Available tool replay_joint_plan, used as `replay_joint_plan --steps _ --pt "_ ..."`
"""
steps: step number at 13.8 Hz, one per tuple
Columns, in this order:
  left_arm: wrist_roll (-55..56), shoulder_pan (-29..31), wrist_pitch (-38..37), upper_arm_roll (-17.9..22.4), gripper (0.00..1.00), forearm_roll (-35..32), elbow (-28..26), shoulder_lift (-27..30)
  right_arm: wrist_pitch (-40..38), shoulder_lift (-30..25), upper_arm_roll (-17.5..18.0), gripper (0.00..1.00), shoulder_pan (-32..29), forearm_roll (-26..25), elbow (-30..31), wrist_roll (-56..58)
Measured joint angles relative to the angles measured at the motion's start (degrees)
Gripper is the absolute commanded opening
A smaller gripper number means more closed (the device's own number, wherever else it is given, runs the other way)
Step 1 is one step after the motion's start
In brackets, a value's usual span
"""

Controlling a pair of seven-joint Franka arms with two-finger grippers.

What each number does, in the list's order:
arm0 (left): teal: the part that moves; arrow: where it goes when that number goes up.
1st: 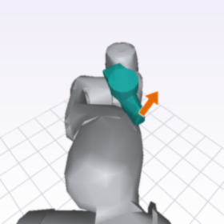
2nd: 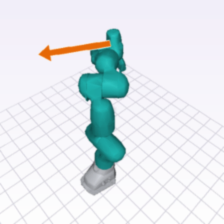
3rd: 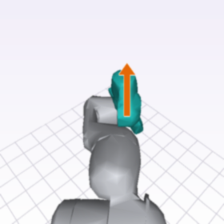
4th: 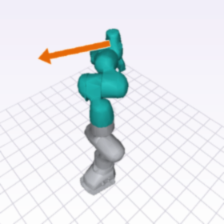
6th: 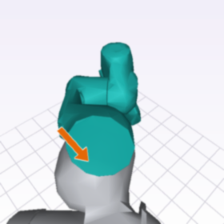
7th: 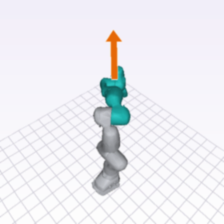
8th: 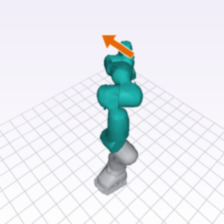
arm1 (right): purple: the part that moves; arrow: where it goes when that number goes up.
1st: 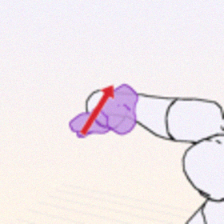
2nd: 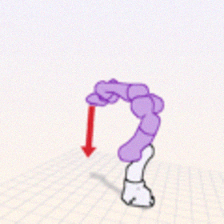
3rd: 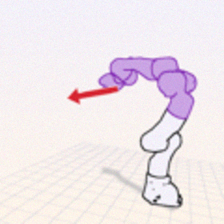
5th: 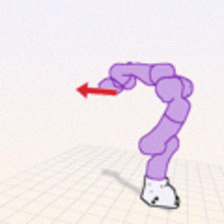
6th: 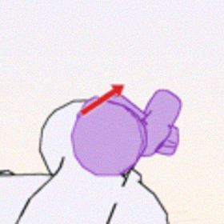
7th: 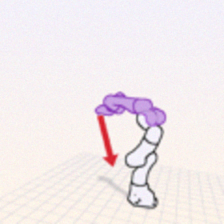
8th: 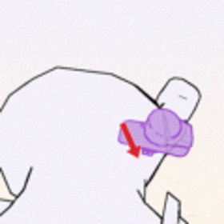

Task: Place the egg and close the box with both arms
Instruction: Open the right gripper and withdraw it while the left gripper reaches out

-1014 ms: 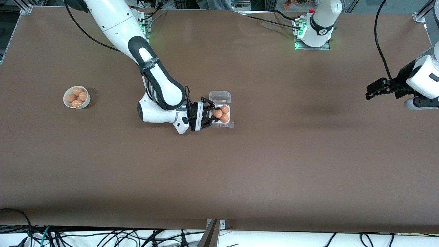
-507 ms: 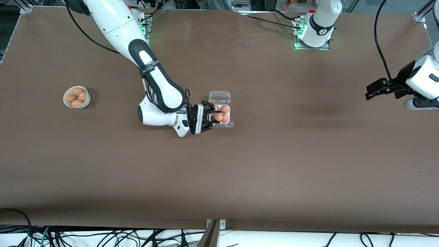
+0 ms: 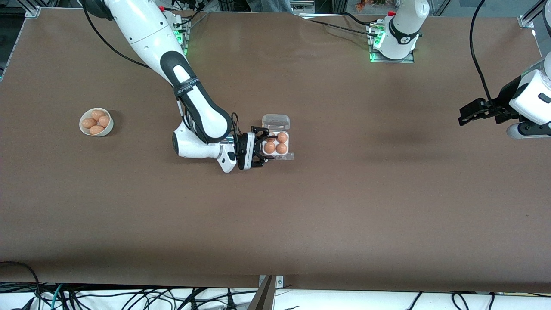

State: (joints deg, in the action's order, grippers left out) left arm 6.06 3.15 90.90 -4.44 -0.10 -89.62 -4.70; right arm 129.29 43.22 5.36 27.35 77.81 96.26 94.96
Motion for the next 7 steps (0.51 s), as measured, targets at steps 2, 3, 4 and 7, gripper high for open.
replay_joint_plan --steps 2,3,4,7 --pt "0.00 0.00 0.00 0.00 1.00 0.00 0.00 -0.01 -0.10 -0.04 -0.09 1.00 -0.07 0.01 -0.56 0.00" --pt "0.00 0.00 0.00 0.00 1.00 0.00 0.00 -0.01 -0.08 -0.24 -0.47 1.00 -0.21 0.00 -1.03 -0.01" --pt "0.00 0.00 -0.02 0.00 1.00 0.00 0.00 -0.02 -0.06 -0.81 -1.05 1.00 -0.61 0.00 -1.53 -0.08" --pt "0.00 0.00 -0.02 -0.02 1.00 0.00 0.00 -0.02 -0.10 -3.87 -2.03 1.00 -5.50 -2.70 -1.71 -0.62"
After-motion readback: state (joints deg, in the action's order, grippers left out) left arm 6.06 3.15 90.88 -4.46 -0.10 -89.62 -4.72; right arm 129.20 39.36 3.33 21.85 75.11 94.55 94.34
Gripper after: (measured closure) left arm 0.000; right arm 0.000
